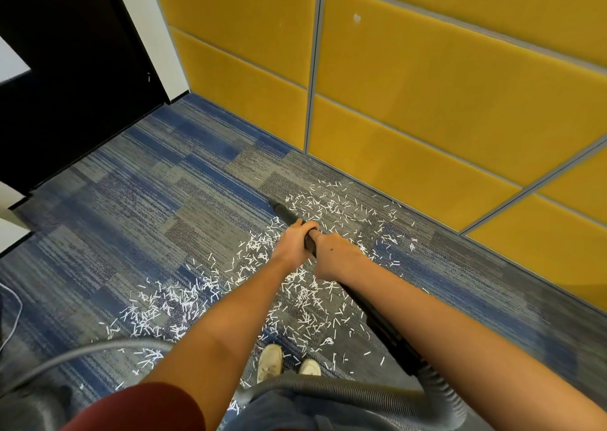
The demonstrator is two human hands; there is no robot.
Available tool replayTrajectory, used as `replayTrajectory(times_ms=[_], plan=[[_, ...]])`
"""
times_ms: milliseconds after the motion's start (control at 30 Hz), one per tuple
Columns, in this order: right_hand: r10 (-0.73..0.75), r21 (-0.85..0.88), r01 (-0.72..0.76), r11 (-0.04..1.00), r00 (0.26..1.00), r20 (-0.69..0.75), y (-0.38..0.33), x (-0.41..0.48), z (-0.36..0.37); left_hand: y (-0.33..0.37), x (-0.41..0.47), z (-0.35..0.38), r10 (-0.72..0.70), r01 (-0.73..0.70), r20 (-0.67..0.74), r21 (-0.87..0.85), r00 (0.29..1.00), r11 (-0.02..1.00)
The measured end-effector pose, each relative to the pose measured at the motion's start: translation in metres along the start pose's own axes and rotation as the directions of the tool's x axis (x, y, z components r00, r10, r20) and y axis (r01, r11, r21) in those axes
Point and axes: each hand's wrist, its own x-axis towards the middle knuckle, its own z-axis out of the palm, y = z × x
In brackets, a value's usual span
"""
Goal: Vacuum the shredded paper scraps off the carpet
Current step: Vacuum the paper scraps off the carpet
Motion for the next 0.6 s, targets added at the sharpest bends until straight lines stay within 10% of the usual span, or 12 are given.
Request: replayTrajectory(times_ms=[600], plan=[[0.124, 0.044, -0.122, 0.991, 0.992, -0.025, 0.046, 0.008, -0.014, 0.042, 0.037, 0.031, 0.107, -0.103, 0.110, -0.039, 0.988, 0.994]])
